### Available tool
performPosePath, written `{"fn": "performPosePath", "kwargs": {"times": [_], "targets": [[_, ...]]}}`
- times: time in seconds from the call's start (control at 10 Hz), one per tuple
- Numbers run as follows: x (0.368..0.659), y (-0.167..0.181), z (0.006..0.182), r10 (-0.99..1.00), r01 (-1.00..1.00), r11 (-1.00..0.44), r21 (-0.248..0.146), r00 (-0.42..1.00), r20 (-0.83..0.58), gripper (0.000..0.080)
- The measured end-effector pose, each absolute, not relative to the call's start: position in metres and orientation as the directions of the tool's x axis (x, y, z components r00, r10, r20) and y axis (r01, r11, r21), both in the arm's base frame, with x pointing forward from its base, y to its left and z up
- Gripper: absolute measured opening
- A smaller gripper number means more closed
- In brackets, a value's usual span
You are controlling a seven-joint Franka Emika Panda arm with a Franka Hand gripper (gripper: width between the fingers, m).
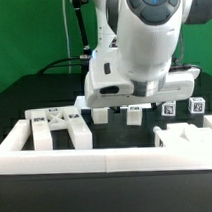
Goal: Assemble chair
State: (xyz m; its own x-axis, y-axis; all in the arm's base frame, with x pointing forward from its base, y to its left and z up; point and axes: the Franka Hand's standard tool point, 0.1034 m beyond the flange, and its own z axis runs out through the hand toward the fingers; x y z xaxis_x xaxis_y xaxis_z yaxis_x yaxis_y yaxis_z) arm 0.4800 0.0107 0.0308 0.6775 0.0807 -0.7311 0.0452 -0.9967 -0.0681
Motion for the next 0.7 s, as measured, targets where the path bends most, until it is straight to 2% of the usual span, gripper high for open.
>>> {"fn": "performPosePath", "kwargs": {"times": [0.7], "targets": [[0.46, 0.007, 0.004, 0.074, 0.038, -0.997, -0.064, 0.651, -0.755, 0.0649]]}}
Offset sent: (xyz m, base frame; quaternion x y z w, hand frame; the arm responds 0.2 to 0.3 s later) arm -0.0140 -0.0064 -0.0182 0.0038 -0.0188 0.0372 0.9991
